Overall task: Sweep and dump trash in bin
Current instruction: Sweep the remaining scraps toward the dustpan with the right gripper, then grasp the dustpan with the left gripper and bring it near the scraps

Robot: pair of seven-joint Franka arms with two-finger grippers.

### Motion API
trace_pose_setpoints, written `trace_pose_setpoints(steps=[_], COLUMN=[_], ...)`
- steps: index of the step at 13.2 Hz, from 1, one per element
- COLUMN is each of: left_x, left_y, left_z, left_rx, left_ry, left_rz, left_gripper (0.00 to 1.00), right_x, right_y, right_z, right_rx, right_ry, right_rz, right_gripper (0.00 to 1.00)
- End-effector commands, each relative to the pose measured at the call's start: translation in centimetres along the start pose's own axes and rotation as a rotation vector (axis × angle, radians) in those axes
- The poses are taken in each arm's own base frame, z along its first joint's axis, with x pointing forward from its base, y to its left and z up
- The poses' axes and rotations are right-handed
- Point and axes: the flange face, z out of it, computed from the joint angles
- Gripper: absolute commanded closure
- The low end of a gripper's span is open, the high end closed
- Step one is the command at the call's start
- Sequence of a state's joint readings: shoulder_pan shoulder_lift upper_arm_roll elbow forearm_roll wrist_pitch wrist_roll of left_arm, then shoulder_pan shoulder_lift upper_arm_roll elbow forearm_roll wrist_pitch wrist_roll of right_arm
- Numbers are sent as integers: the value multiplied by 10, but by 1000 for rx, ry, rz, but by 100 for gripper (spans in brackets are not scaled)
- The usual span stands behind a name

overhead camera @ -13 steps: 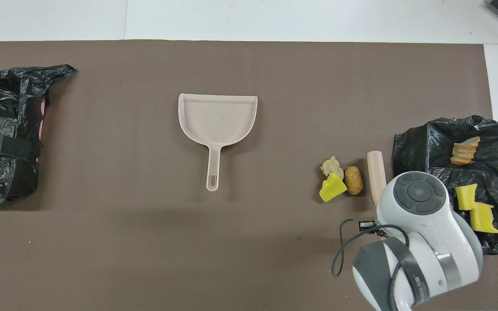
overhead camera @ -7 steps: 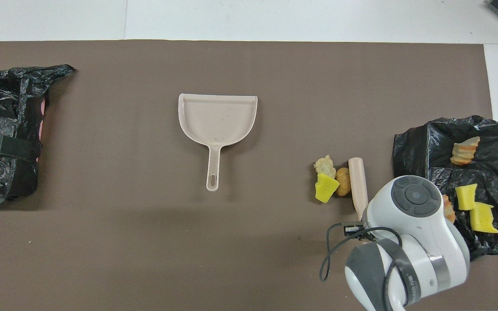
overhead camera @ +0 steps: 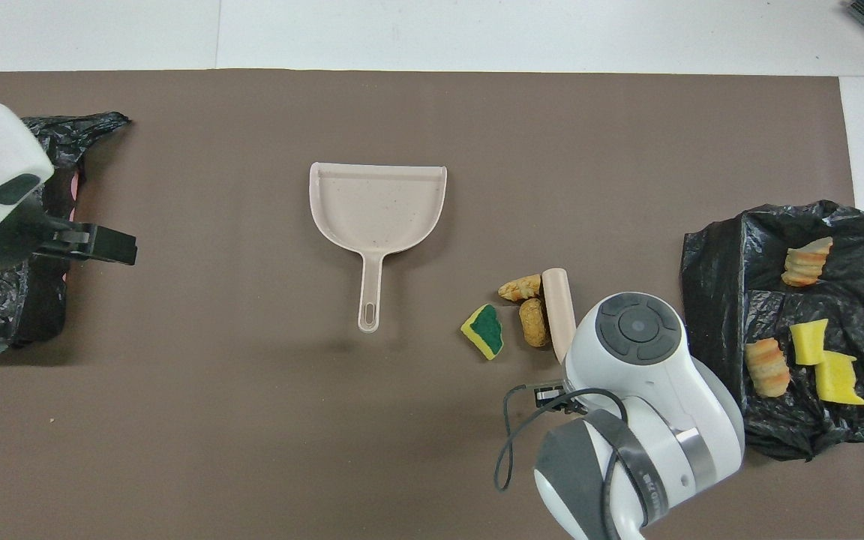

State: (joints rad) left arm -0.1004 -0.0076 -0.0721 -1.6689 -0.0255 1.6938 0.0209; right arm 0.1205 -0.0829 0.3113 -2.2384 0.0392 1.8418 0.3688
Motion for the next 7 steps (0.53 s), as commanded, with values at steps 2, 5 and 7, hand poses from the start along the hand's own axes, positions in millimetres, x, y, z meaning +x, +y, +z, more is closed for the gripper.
trace_pose_setpoints(steps=[2,5,7], left_x=[18,33,40], left_y=[47,102,152], left_z=[49,95,139], left_rx=[-15,-25,-23], left_ry=[22,29,17], left_rz=[-10,-52,-53], left_gripper=[0,0,0], right_x=[2,-3,-6], right_y=[27,42,54], right_z=[-41,-44,-36], right_rx=[-44,-138,-148], right_ry=[-7,3,-8], right_rz=[30,13,-23], right_gripper=[100,100,100])
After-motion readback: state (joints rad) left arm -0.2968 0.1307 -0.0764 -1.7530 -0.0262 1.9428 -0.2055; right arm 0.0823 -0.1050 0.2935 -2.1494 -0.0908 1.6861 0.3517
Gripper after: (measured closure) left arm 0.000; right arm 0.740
